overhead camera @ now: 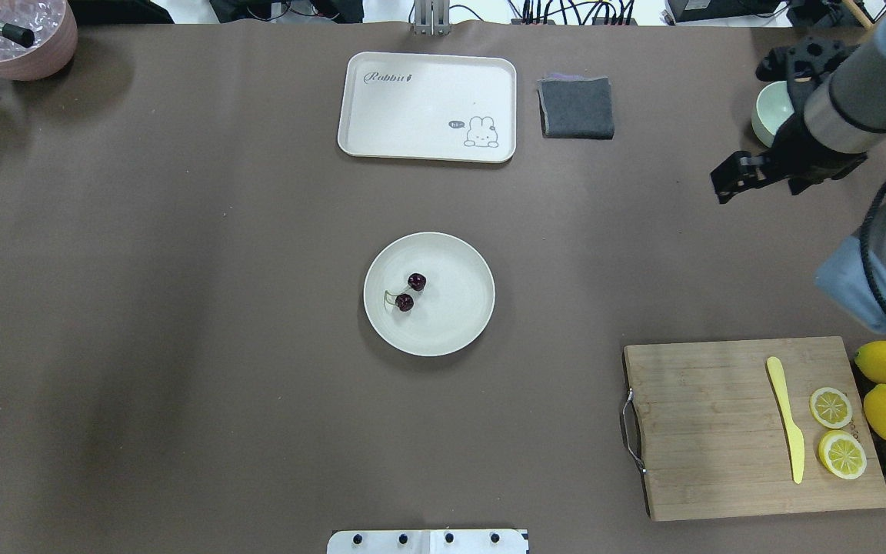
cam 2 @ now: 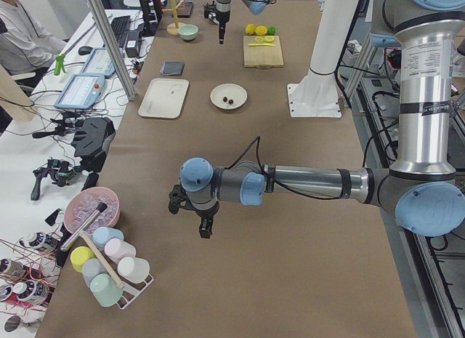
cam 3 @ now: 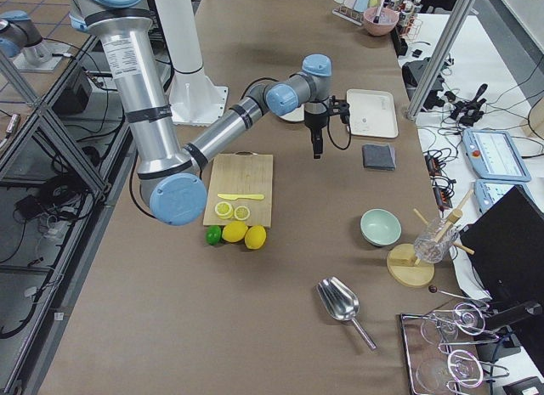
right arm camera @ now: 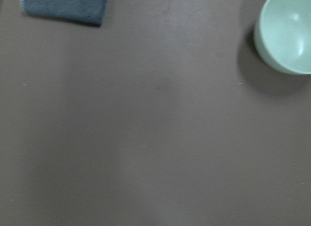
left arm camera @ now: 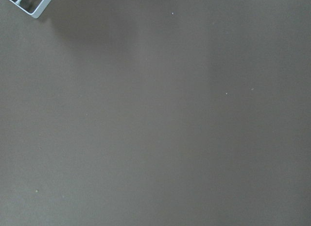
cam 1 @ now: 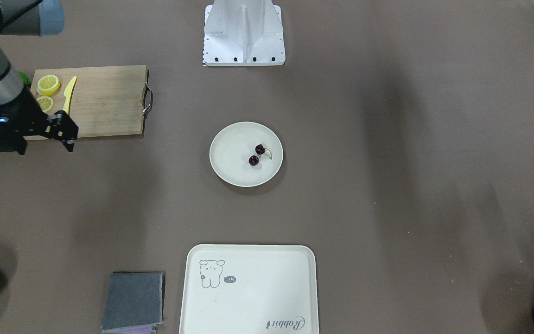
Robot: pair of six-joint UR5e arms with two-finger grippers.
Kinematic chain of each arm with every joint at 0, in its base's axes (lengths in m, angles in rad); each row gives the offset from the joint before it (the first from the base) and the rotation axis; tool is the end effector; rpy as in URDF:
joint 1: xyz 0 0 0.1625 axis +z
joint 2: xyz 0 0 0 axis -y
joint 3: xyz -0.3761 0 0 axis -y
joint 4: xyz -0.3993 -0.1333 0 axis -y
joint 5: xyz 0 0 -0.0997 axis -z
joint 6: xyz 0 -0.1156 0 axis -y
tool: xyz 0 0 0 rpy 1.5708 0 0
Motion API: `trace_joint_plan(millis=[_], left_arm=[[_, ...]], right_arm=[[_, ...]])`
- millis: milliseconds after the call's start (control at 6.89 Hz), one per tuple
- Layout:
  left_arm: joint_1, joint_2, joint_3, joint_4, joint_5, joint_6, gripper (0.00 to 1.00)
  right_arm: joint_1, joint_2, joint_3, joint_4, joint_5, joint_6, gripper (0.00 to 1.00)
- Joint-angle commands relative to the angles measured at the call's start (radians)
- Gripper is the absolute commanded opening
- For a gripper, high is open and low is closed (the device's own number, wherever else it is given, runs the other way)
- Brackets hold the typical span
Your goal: Place red cherry on plate
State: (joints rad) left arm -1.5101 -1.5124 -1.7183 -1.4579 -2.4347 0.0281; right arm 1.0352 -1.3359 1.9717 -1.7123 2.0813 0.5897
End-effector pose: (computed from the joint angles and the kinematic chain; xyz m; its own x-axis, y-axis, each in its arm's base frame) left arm -0.0166 -0.4755 0.5799 0.6474 0.0494 -0.7605 -0.0789 0.9969 -0.0024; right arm -0.2118 -0.5074 0.3326 0.7751 -0.1148 0.6213 0.0219 0.9877 0.1551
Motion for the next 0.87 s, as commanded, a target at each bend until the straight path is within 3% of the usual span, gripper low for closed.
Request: trace_joint_plan(millis=[0,290,726], left_arm=[[-0.044,-0.032,-0.017,0.140,0.028,0.114,0.99],[-0.050,-0.041,-0.014,0.142,0.081,0.115,0.99],[-0.050,-0.042,-0.017,0.140,0.082,0.115,0.99]], right_arm=[[0.220,-0.150,-0.029,0.000,0.081,-0.372,1.00],[0.349,-0.276,-0.132,0.007,0.070,-0.610,1.00],[0.491,-0.345,-0.315,0.113,0.077,-0.666,1.00]])
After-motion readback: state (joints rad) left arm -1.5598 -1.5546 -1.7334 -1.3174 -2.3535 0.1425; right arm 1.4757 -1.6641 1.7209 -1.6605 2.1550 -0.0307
